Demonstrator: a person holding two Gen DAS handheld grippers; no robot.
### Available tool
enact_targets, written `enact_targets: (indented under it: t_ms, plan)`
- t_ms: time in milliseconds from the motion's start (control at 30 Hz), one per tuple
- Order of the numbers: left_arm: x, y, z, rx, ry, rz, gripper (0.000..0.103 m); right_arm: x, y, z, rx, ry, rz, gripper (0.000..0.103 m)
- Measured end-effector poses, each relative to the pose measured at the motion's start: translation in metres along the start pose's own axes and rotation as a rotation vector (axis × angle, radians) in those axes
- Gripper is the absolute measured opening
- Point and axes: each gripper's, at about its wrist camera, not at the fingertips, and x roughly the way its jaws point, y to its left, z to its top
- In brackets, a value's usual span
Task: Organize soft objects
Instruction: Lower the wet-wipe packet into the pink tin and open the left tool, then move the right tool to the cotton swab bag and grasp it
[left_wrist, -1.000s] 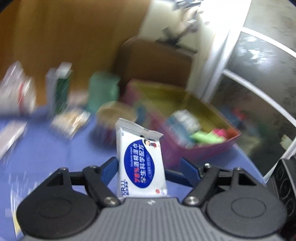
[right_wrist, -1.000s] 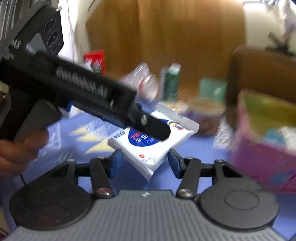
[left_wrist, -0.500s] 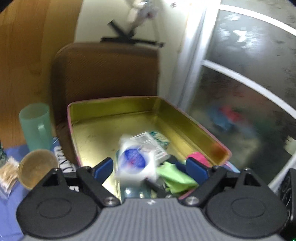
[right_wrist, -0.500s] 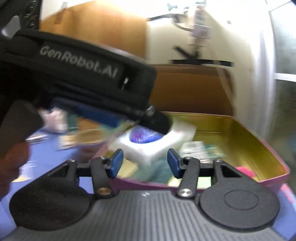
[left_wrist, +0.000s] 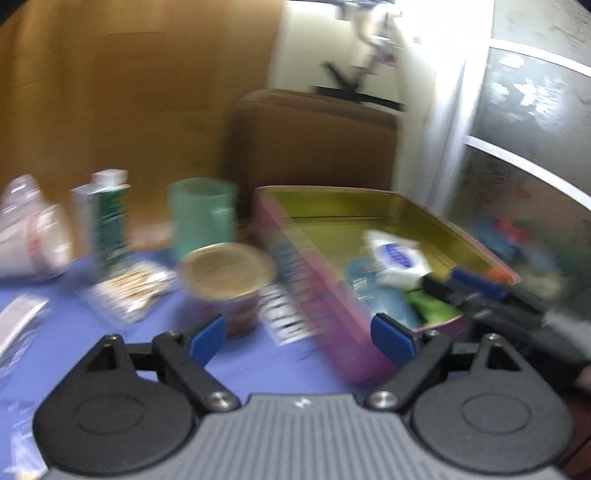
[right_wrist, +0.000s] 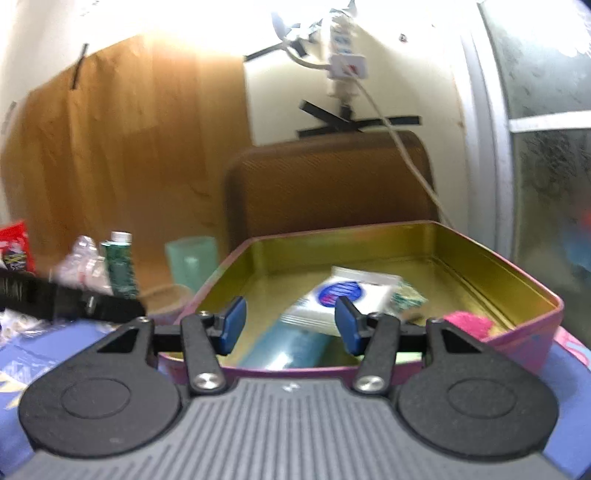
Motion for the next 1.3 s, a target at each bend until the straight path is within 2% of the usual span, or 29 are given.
enact_targets:
  t_ms: [100,233,333,433,500,633,767,833,867,933,1067,1200,1300]
  plan:
    - [-0.014,0.04,-0.015,-0.039,-0.002,0.089,0.089,-0.001,0.027,0.003,-0.045,0.003,0.071,0.056]
    - [-0.025,0.089,-0.03,-0.068,0.002,0.267,0.089,0.01,0.068,0.002,-0.12,0.044,0.168,0.056]
    - [-0.03,0.12,-0.039,-0.138,-0.009,0.305,0.089,0.024,0.095,-0.005,-0.17,0.089,0.21,0.056]
    - [-0.027,0.137,-0.051,-0.207,-0.003,0.297,0.089,0.046,0.114,-0.007,-0.2,0.138,0.214,0.056]
    - [-0.02,0.145,-0.054,-0.249,0.03,0.295,0.086,0.06,0.122,-0.004,-0.192,0.172,0.21,0.056]
    - [-0.026,0.164,-0.057,-0.346,-0.003,0.245,0.087,0.08,0.142,0.001,-0.193,0.221,0.254,0.056]
    - [-0.031,0.175,-0.062,-0.404,-0.023,0.202,0.088,0.112,0.18,0.005,-0.277,0.267,0.3,0.056]
    - [-0.032,0.177,-0.064,-0.413,-0.026,0.188,0.09,0.135,0.197,0.01,-0.311,0.307,0.304,0.059]
    - [-0.031,0.177,-0.064,-0.414,-0.026,0.182,0.091,0.146,0.204,0.013,-0.323,0.327,0.299,0.065]
    - [-0.03,0.178,-0.064,-0.414,-0.026,0.171,0.091,0.169,0.214,0.02,-0.335,0.365,0.281,0.071]
    - [-0.031,0.178,-0.065,-0.414,-0.024,0.148,0.093,0.205,0.222,0.027,-0.297,0.4,0.235,0.072]
    - [-0.029,0.178,-0.065,-0.412,-0.019,0.133,0.095,0.224,0.22,0.031,-0.227,0.415,0.213,0.075]
    - [-0.028,0.179,-0.065,-0.412,-0.016,0.125,0.096,0.227,0.222,0.027,-0.267,0.445,0.203,0.077]
